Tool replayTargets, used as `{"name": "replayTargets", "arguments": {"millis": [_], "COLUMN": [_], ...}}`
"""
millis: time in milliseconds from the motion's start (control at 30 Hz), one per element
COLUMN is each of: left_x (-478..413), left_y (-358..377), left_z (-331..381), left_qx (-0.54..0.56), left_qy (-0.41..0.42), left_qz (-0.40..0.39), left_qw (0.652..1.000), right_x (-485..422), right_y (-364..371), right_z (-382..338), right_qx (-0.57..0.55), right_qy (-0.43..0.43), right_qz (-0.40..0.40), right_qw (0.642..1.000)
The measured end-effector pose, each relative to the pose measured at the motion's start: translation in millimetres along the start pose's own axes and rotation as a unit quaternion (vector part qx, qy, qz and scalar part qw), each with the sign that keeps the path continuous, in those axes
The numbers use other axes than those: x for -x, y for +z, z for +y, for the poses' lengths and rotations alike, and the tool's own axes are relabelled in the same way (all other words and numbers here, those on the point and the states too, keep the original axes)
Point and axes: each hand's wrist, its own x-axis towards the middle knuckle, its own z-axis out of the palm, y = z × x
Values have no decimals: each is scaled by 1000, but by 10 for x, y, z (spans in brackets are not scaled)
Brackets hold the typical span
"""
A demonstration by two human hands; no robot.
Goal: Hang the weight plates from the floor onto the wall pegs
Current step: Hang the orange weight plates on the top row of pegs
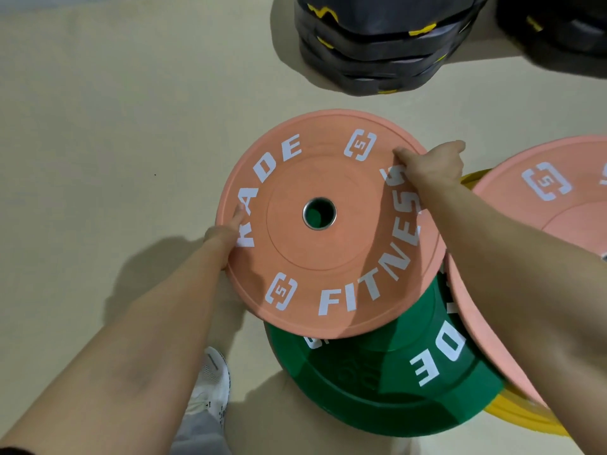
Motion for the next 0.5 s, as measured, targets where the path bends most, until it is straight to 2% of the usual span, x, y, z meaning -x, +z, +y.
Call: {"name": "replayTargets", "arguments": {"millis": [167,333,500], "left_x": [418,1338,2572], "left_y": [-235,-673,-1292], "left_z": [623,1581,2564], "left_qx": [3,17,41], "left_qy": [71,159,227], "left_qz": [11,48,92], "left_qw": [997,986,969], "right_x": [165,704,1509], "right_y": [-586,-1528,-2628], "right_z": [-342,-1059,-1930], "right_qx": [-89,-211,-269], "right_qy": [2,16,-7], "right_qz": [28,66,106], "right_qw": [996,975,957]}}
